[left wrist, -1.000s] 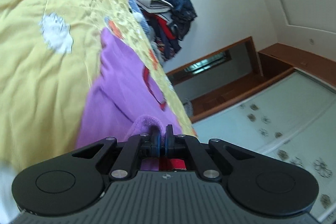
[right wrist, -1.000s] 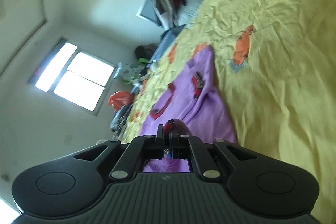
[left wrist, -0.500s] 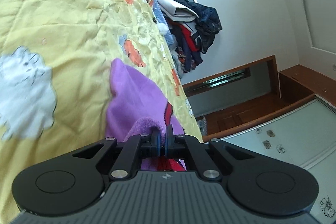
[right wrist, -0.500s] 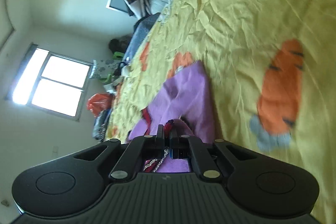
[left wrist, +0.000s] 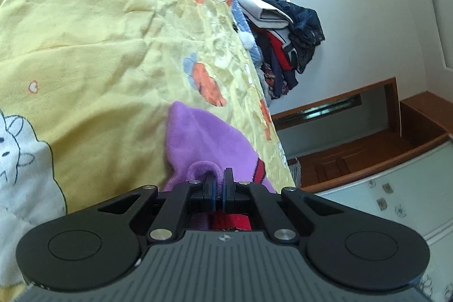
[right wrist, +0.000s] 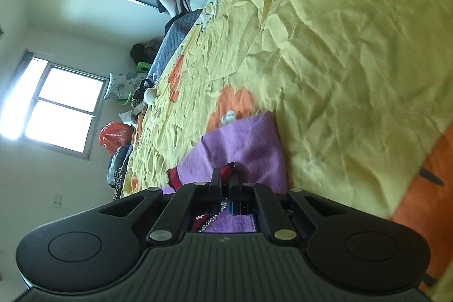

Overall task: Fold small clothes
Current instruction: 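Lift the hem with both tools and fold it over toward the collar, then lay the hem down near the collar and open both tools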

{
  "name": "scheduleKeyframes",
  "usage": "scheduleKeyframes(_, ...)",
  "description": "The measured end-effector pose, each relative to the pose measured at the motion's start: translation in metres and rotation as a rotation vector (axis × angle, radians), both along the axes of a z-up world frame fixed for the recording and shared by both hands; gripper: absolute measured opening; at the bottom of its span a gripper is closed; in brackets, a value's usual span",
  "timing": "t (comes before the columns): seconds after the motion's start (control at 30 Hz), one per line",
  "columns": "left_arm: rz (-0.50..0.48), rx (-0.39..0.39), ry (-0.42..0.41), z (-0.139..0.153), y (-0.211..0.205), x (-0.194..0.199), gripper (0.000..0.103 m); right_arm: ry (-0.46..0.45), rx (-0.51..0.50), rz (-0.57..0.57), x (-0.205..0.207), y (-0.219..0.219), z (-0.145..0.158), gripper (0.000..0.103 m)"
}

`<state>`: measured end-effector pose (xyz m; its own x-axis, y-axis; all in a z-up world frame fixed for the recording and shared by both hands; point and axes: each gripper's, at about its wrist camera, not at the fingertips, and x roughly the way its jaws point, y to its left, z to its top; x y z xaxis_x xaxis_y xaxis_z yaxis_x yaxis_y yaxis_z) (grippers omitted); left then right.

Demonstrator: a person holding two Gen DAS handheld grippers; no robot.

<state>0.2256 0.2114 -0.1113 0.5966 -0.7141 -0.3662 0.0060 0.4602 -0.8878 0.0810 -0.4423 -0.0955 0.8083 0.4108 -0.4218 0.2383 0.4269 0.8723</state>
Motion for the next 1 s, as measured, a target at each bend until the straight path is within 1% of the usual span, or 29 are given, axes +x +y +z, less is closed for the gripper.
scheduleKeyframes(0.07, 0.026, 0.006, 0.014, -0.004, 0.001, 0.002, 0.003, 0.006, -0.008, 0.002, 0.007, 0.000, -0.002, 0.004)
scheduleKeyframes(0.1, 0.035, -0.004, 0.017, -0.006, 0.002, 0.004, 0.003, 0.005, -0.001, 0.007, 0.010, 0.000, -0.004, 0.005)
scheduleKeyframes(0.17, 0.056, -0.011, 0.055, -0.010, 0.003, 0.006, 0.003, 0.031, 0.006, 0.009, 0.019, -0.001, -0.008, 0.007)
scheduleKeyframes(0.2, 0.060, -0.027, 0.056, -0.010, 0.004, 0.006, 0.004, 0.039, 0.017, 0.025, 0.023, -0.001, -0.011, 0.010)
scheduleKeyframes(0.23, 0.067, -0.028, 0.051, -0.008, 0.005, 0.005, 0.004, 0.046, 0.035, 0.035, 0.026, -0.002, -0.013, 0.011)
scheduleKeyframes(0.27, 0.080, -0.008, 0.059, -0.005, 0.008, 0.002, 0.004, 0.050, 0.033, 0.037, 0.026, -0.003, -0.010, 0.017)
scheduleKeyframes(0.3, 0.091, 0.007, 0.047, 0.001, 0.011, -0.001, 0.005, 0.044, 0.017, 0.046, 0.025, -0.003, -0.004, 0.032)
scheduleKeyframes(0.33, 0.104, 0.028, 0.016, 0.010, 0.014, -0.006, 0.007, 0.020, -0.014, 0.051, 0.021, -0.002, 0.006, 0.042)
scheduleKeyframes(0.37, 0.119, 0.075, -0.008, 0.021, 0.017, -0.010, 0.015, -0.015, -0.062, 0.048, 0.015, 0.001, 0.018, 0.063)
scheduleKeyframes(0.4, 0.128, 0.135, -0.033, 0.034, 0.018, -0.015, 0.022, -0.049, -0.116, 0.042, 0.008, 0.005, 0.029, 0.074)
scheduleKeyframes(0.47, 0.108, 0.217, -0.110, 0.059, 0.014, -0.028, 0.022, -0.119, -0.255, 0.039, -0.009, 0.018, 0.053, 0.075)
scheduleKeyframes(0.53, 0.028, 0.310, -0.177, 0.081, -0.010, -0.039, 0.022, -0.177, -0.376, 0.091, -0.018, 0.039, 0.071, 0.073)
scheduleKeyframes(0.57, -0.017, 0.366, -0.207, 0.088, -0.028, -0.043, 0.025, -0.173, -0.452, 0.120, -0.018, 0.053, 0.078, 0.068)
scheduleKeyframes(0.6, -0.064, 0.426, -0.231, 0.093, -0.049, -0.046, 0.029, -0.165, -0.547, 0.156, -0.015, 0.073, 0.083, 0.057)
scheduleKeyframes(0.67, -0.140, 0.549, -0.269, 0.096, -0.094, -0.048, 0.032, -0.138, -0.668, 0.223, -0.004, 0.109, 0.084, 0.055)
scheduleKeyframes(0.73, -0.196, 0.675, -0.306, 0.091, -0.139, -0.050, 0.033, -0.120, -0.728, 0.295, 0.015, 0.146, 0.079, 0.054)
scheduleKeyframes(0.77, -0.214, 0.726, -0.315, 0.087, -0.158, -0.048, 0.034, -0.114, -0.753, 0.326, 0.023, 0.163, 0.076, 0.052)
scheduleKeyframes(0.8, -0.229, 0.770, -0.317, 0.082, -0.174, -0.044, 0.036, -0.103, -0.782, 0.351, 0.033, 0.180, 0.073, 0.051)
scheduleKeyframes(0.83, -0.223, 0.835, -0.320, 0.076, -0.188, -0.042, 0.038, -0.085, -0.814, 0.382, 0.044, 0.197, 0.070, 0.050)
scheduleKeyframes(0.9, -0.185, 0.956, -0.307, 0.066, -0.205, -0.037, 0.038, -0.047, -0.855, 0.445, 0.060, 0.224, 0.059, 0.042)
scheduleKeyframes(0.93, -0.165, 1.007, -0.294, 0.060, -0.207, -0.034, 0.038, -0.027, -0.889, 0.484, 0.068, 0.238, 0.053, 0.042)
scheduleKeyframes(0.97, -0.135, 1.041, -0.275, 0.056, -0.204, -0.032, 0.039, -0.023, -0.949, 0.494, 0.072, 0.248, 0.051, 0.041)
scheduleKeyframes(1.0, -0.099, 1.059, -0.261, 0.051, -0.199, -0.031, 0.045, -0.017, -1.022, 0.493, 0.075, 0.257, 0.050, 0.041)
